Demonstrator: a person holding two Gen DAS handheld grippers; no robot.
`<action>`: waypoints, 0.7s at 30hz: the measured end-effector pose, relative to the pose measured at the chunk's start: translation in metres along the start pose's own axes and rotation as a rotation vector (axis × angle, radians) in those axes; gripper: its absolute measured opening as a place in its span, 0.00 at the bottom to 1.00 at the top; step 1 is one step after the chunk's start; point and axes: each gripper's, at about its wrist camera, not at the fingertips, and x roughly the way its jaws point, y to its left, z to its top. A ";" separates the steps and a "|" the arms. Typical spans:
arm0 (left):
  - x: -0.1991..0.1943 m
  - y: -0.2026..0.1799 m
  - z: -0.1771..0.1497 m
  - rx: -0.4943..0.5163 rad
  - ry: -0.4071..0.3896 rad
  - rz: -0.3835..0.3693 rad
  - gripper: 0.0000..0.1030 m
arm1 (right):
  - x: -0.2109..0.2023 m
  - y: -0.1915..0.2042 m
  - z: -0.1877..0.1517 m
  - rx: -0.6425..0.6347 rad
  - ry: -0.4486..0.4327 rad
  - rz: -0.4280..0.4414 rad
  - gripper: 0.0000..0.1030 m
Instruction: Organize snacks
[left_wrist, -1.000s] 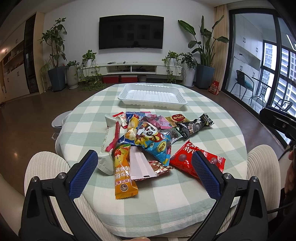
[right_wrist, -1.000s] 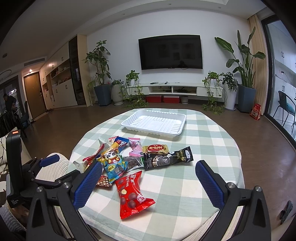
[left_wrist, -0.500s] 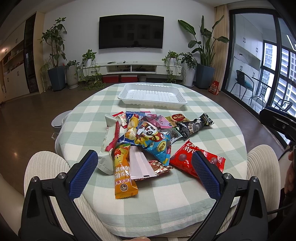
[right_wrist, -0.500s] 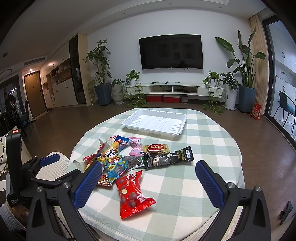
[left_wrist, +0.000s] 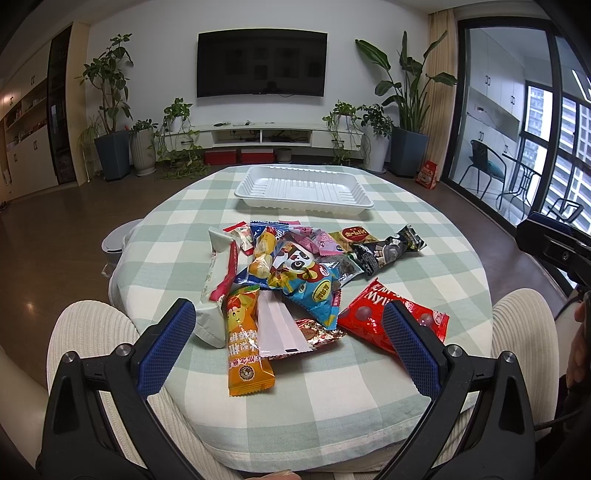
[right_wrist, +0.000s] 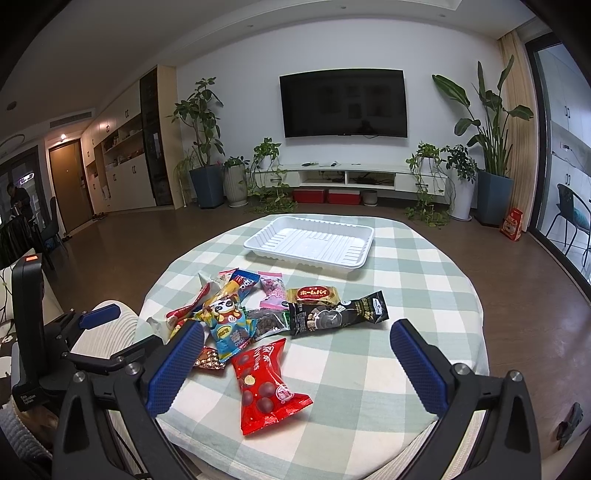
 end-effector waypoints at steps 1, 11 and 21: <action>0.000 0.000 0.000 0.000 0.000 0.000 1.00 | 0.000 0.000 0.000 0.000 0.001 -0.001 1.00; 0.000 0.000 0.000 -0.001 0.001 -0.001 1.00 | 0.001 0.001 0.000 -0.001 0.002 -0.002 1.00; 0.000 0.000 0.000 -0.002 0.002 -0.001 1.00 | 0.003 0.003 -0.001 -0.004 0.003 -0.002 1.00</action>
